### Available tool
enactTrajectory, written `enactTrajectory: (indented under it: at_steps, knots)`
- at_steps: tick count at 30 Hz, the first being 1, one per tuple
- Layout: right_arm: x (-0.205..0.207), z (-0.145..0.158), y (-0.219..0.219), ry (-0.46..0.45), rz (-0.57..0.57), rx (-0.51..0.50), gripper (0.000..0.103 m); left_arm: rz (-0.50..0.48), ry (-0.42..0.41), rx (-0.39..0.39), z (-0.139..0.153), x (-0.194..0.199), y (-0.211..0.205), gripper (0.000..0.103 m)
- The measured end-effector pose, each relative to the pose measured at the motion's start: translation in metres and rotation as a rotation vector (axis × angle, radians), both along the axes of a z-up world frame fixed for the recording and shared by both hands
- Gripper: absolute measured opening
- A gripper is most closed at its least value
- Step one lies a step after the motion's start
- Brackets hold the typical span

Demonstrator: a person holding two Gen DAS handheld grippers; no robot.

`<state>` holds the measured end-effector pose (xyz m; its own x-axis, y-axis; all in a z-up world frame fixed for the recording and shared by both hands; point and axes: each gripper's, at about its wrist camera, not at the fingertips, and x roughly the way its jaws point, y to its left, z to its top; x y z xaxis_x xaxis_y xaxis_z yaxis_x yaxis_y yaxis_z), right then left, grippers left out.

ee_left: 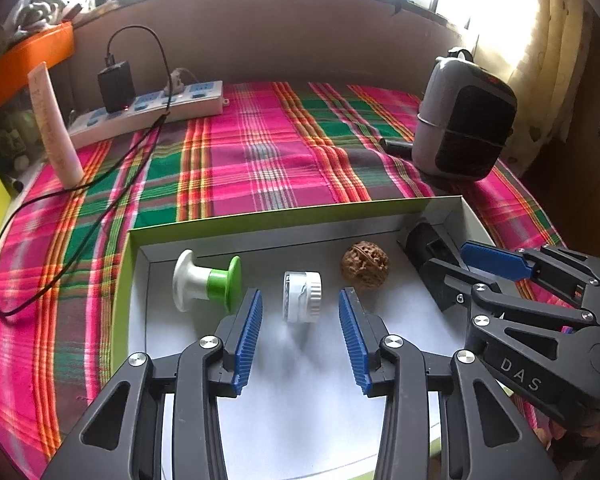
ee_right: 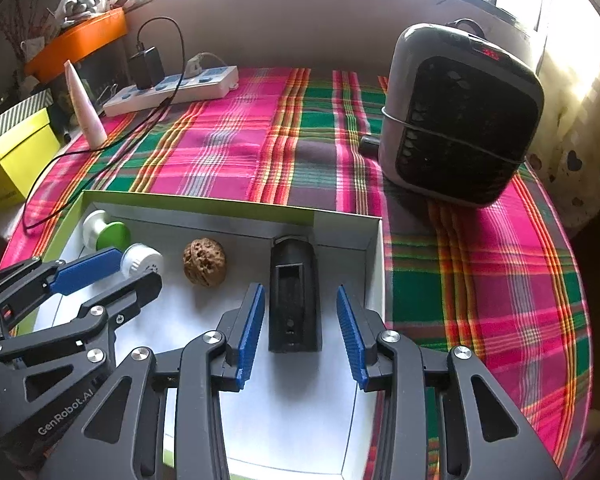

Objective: Organize objects
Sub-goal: 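Open the right gripper to release the black device into the tray, then withdraw both grippers from the tray toward the objects on the cloth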

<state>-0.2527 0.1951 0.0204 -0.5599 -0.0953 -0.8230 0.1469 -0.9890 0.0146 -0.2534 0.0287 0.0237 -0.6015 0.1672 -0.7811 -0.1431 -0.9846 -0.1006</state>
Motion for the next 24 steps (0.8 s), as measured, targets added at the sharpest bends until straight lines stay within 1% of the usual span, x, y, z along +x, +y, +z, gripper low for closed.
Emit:
enactTrajectory:
  at_steps: [20,24]
  knots:
    - [0.038,0.018,-0.007,0.047,-0.004,-0.041,0.039,0.003,0.04,0.024,0.017,0.037,-0.008,0.039]
    - [0.048,0.023,-0.01,0.061,0.003,-0.05,0.039,0.005,0.054,0.013,0.021,0.046,-0.009,0.039]
